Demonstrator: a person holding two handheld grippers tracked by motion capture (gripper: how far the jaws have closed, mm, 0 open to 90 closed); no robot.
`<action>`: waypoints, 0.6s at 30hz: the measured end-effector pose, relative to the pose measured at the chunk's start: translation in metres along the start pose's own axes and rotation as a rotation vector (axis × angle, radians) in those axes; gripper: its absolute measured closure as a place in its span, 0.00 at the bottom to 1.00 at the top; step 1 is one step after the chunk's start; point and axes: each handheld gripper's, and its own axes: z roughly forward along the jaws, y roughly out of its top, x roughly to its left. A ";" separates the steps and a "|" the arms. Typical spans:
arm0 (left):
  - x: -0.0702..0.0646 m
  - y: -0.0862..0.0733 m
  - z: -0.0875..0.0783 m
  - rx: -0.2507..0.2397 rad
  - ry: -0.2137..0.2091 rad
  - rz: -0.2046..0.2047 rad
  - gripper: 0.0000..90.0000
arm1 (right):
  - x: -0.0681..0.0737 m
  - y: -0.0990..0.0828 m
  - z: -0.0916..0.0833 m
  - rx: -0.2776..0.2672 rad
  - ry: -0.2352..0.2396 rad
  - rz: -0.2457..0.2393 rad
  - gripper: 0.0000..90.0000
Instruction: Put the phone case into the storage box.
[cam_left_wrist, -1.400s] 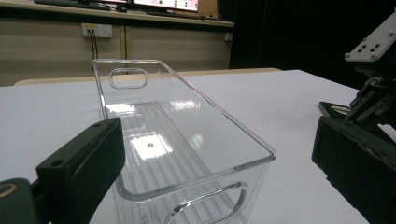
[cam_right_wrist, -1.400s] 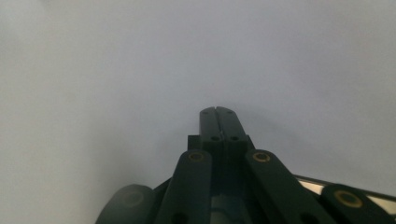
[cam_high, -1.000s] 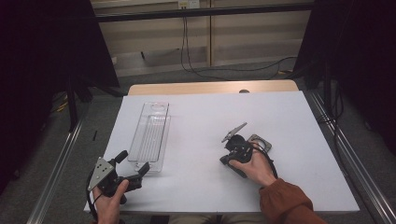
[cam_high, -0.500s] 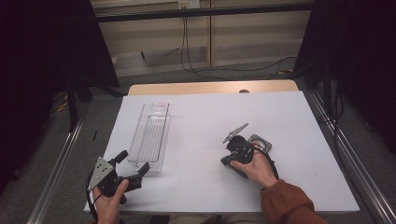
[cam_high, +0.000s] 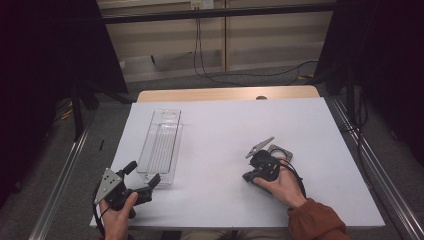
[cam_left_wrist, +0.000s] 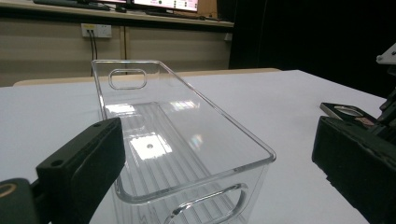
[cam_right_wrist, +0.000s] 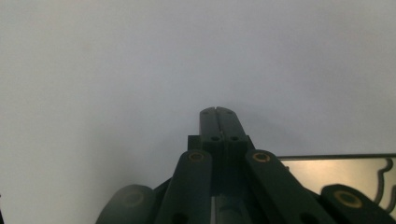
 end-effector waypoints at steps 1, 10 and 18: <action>0.000 0.000 0.000 0.000 -0.001 0.000 0.03 | 0.000 -0.002 -0.001 0.002 0.002 -0.003 1.00; 0.000 0.000 0.001 -0.002 -0.004 -0.002 0.03 | -0.003 -0.019 -0.014 -0.008 -0.003 0.020 1.00; -0.001 0.000 0.001 -0.004 0.001 -0.005 0.03 | -0.007 -0.031 -0.023 -0.007 -0.016 0.042 1.00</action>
